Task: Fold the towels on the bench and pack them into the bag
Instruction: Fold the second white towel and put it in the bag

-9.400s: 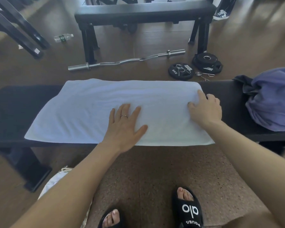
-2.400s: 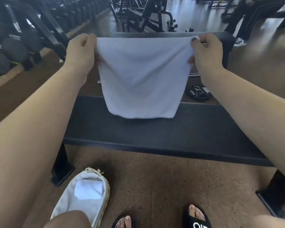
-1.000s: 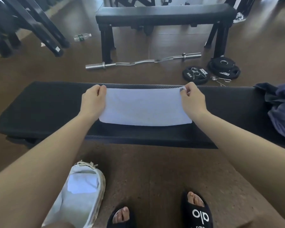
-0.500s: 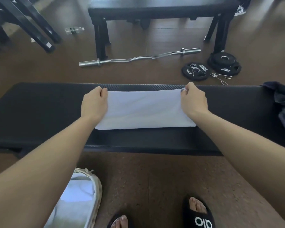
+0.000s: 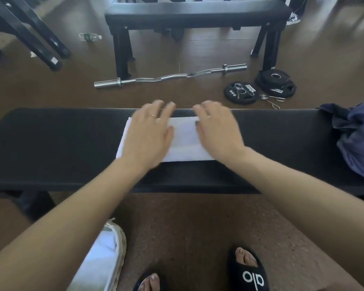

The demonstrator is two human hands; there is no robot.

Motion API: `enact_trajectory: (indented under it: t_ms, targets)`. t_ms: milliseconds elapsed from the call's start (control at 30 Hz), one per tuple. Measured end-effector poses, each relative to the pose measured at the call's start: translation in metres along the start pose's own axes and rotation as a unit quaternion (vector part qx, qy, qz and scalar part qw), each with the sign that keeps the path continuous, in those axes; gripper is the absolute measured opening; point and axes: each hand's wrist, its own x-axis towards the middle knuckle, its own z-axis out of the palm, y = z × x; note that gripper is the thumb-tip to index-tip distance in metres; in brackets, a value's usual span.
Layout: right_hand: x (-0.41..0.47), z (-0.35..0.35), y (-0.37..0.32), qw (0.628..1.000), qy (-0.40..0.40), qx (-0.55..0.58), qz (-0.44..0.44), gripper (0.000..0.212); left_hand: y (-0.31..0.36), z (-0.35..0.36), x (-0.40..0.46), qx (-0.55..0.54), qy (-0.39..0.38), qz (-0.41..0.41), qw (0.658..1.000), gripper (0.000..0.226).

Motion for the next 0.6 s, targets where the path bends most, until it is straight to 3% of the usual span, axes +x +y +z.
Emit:
enact_trajectory:
  t_ms: [33, 100, 133, 200, 367, 467, 533, 600]
  targets:
    - [-0.005, 0.000, -0.012, 0.997, -0.032, 0.061, -0.035, 0.036, 0.015, 0.004, -0.005, -0.021, -0.051, 0.015, 0.998, 0.053]
    - [-0.020, 0.001, -0.025, 0.982, -0.142, 0.120, -0.017, 0.060, 0.026, 0.015, -0.015, -0.060, -0.165, -0.044, 0.983, 0.056]
    - [-0.028, 0.002, -0.021, 0.976, -0.190, 0.109, 0.013, 0.068, 0.023, 0.020, -0.020, -0.065, -0.210, -0.080, 0.972, 0.057]
    - [-0.040, 0.005, 0.003, 0.963, -0.250, 0.075, 0.062, 0.065, 0.009, 0.023, -0.027, -0.053, -0.256, -0.105, 0.960, 0.058]
    - [-0.047, -0.008, 0.037, 0.942, -0.276, 0.110, 0.156, 0.054, -0.013, 0.013, -0.030, -0.002, -0.282, -0.150, 0.948, 0.060]
    - [-0.036, -0.020, 0.037, 0.924, -0.231, 0.178, 0.249, 0.053, 0.009, 0.004, -0.033, 0.024, -0.204, -0.112, 0.972, 0.060]
    - [-0.023, -0.031, 0.035, 0.886, -0.223, 0.259, 0.314, 0.060, 0.033, -0.003, -0.036, -0.013, -0.158, -0.050, 0.986, 0.058]
    - [-0.016, -0.040, 0.032, 0.832, -0.212, 0.352, 0.372, 0.067, 0.057, -0.007, -0.041, -0.052, -0.160, -0.003, 0.986, 0.061]
